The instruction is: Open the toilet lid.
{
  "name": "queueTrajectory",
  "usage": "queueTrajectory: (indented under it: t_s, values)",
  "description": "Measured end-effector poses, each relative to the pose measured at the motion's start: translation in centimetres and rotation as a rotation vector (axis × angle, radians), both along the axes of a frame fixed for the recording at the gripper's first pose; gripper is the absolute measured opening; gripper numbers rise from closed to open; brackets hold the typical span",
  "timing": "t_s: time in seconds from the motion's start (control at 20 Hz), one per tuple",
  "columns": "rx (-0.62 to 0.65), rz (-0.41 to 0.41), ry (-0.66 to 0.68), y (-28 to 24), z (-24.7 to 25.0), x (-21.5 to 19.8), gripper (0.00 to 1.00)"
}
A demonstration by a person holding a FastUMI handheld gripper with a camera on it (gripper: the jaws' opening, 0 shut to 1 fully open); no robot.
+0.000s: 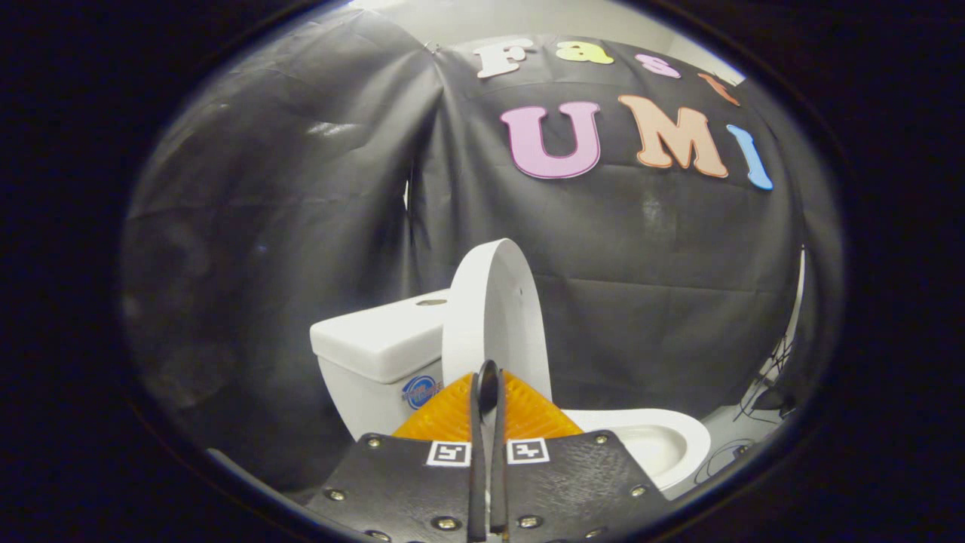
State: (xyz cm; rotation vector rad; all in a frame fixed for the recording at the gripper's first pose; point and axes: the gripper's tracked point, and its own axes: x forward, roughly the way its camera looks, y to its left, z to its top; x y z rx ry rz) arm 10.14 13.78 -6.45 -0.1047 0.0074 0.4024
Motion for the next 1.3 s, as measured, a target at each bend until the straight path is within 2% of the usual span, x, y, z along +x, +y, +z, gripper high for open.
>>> queueTrajectory:
  t_s: [0.45, 0.5, 0.75, 0.85, 1.3]
  values:
    - [0.004, 0.030, 0.007, 0.8, -0.2, 0.1, 0.07]
    - [0.009, 0.030, 0.011, 0.7, -0.1, -0.1, 0.10]
    - [0.054, 0.072, 0.077, 1.4, -0.6, -0.8, 0.13]
    - [0.070, 0.090, 0.096, 1.7, -0.5, -1.3, 0.18]
    - [0.066, 0.135, 0.079, 1.2, 0.4, -2.2, 0.18]
